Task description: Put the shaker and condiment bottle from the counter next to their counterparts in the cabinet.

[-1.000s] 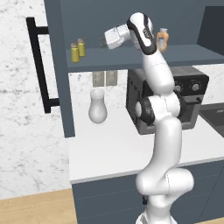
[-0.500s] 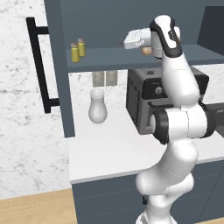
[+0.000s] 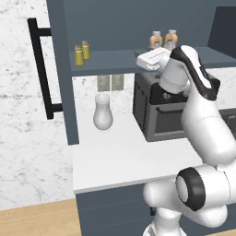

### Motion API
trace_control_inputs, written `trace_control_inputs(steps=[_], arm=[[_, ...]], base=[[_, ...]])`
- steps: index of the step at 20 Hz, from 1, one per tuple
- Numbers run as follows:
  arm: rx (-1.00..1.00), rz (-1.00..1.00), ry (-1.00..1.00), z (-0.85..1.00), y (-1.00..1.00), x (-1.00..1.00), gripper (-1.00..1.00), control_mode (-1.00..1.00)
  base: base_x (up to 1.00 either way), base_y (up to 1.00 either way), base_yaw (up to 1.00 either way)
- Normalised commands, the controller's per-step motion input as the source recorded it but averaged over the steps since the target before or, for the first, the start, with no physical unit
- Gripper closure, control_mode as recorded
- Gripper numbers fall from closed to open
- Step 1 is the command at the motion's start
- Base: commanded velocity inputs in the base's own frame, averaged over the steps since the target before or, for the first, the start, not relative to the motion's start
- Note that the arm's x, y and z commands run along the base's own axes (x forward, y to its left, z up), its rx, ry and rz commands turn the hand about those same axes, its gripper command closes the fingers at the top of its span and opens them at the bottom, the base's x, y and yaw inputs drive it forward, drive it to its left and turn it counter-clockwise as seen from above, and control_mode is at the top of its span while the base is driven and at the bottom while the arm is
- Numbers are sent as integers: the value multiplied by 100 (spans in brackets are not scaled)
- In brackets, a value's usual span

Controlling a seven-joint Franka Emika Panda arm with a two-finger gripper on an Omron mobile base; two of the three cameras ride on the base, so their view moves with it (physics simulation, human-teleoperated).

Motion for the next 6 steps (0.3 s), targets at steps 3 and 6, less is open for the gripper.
trace_control_inputs(steps=[3, 6], arm=[[0, -10, -6, 30, -76, -100, -100, -100], [0, -9, -2, 36, -86, -100, -100, -100]], base=[[0, 0, 0], [0, 0, 0]])
